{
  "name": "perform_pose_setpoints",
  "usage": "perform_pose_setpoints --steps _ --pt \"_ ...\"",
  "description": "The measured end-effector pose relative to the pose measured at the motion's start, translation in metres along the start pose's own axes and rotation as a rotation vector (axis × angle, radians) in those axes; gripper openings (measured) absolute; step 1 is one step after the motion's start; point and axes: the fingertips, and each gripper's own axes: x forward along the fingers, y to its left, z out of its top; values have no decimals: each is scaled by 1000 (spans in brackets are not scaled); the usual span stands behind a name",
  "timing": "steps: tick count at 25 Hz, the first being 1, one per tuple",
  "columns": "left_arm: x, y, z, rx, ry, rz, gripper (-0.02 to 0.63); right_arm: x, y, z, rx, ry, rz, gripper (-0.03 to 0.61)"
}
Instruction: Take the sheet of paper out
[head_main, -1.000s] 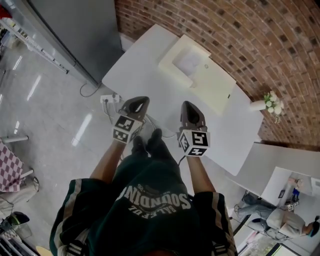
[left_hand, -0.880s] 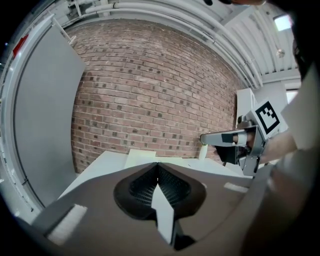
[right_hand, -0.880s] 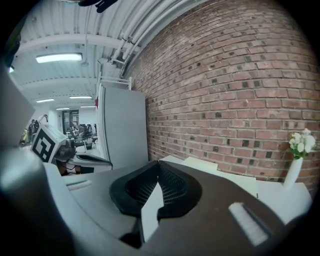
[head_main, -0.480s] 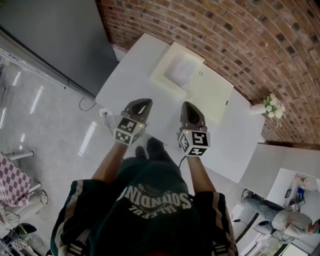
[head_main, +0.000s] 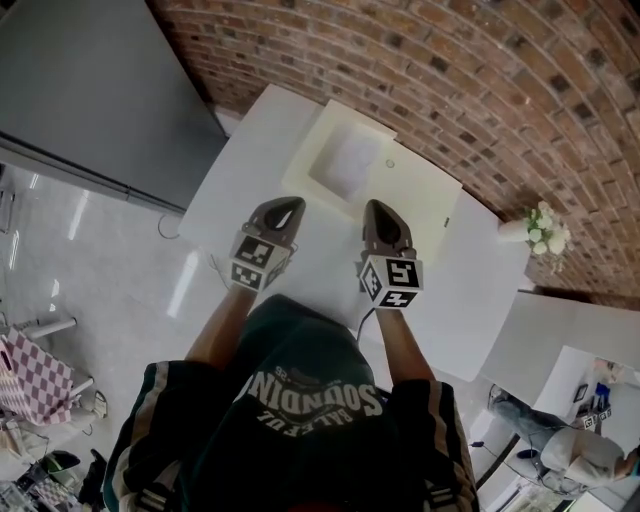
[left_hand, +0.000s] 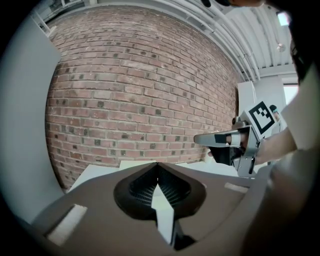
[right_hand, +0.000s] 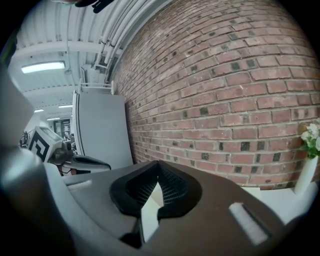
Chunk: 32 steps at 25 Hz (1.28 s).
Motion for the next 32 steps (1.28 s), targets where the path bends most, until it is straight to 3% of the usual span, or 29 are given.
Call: perform_pose_setpoints --steps 17,32 --pt "61 12 10 8 34 -103 11 36 -32 -4 58 31 -64 0" --pt "107 34 -2 -22 91 -128 11 79 -62 -16 89 91 -83 0"
